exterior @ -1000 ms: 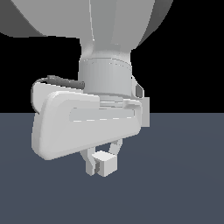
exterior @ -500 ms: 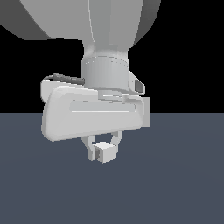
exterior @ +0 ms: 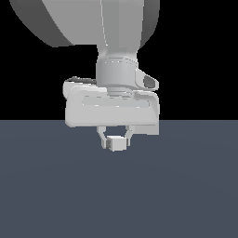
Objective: Plug the charger into the wall socket.
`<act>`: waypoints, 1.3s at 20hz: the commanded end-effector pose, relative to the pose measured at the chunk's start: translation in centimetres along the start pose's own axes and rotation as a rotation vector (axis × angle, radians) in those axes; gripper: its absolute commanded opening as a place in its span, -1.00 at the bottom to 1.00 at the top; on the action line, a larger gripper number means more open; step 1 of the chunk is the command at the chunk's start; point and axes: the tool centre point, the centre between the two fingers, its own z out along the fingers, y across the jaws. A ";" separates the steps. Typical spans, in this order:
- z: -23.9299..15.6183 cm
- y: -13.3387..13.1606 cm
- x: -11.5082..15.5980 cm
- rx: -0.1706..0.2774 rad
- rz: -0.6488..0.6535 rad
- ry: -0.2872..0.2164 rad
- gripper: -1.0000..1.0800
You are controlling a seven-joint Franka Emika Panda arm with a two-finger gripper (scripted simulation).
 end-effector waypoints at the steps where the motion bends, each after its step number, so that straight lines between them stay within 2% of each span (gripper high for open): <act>1: -0.6 0.9 0.9 -0.004 0.085 0.000 -1.00; 15: -3.9 6.6 3.7 -0.025 0.518 0.000 -1.00; 21: -4.7 8.1 3.9 -0.030 0.623 -0.001 -1.00; 26: -4.9 8.7 3.9 -0.032 0.662 -0.002 -1.00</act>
